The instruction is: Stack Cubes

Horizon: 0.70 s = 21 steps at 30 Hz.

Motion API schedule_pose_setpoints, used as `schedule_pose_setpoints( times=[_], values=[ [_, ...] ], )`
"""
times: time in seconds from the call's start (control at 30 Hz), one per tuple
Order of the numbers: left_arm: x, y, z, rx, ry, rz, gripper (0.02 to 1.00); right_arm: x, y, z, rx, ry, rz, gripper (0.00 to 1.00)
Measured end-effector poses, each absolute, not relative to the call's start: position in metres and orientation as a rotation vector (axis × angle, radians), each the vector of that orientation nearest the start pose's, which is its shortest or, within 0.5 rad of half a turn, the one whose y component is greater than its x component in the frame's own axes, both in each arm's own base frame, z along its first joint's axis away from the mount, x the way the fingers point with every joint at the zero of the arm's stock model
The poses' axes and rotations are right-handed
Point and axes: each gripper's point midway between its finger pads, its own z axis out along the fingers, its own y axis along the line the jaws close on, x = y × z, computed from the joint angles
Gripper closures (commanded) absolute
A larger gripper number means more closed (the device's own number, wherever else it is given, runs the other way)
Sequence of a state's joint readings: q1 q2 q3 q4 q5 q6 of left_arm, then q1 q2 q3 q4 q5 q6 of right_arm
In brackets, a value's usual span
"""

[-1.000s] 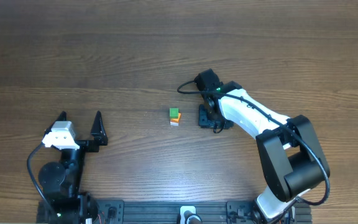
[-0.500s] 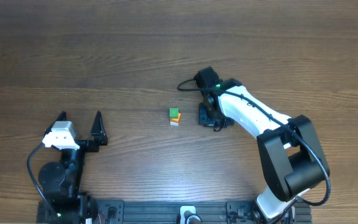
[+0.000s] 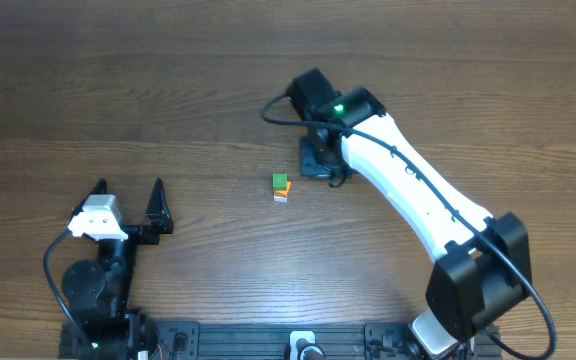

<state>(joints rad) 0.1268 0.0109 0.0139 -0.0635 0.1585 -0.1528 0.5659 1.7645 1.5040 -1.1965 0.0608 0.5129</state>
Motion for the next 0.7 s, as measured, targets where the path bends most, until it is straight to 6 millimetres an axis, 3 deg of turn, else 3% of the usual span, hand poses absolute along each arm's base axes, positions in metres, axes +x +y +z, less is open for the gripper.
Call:
schedule_pose_setpoints(
  times=[0.17, 0.27, 0.43, 0.7],
  values=[
    [0.246, 0.004, 0.162, -0.107, 1.629, -0.149, 0.018, 0.293, 0.203, 0.150, -0.110, 2.980, 0.028, 0.794],
    [0.246, 0.004, 0.162, -0.107, 1.629, -0.149, 0.018, 0.286, 0.217, 0.154, -0.133, 2.968, 0.043, 0.796],
    [0.246, 0.004, 0.162, -0.106, 1.629, -0.149, 0.018, 0.276, 0.235, 0.154, -0.163, 2.966, 0.058, 0.798],
    [0.246, 0.004, 0.162, -0.107, 1.629, -0.149, 0.018, 0.285, 0.250, 0.134, -0.153, 3.013, 0.037, 0.801]
  ],
)
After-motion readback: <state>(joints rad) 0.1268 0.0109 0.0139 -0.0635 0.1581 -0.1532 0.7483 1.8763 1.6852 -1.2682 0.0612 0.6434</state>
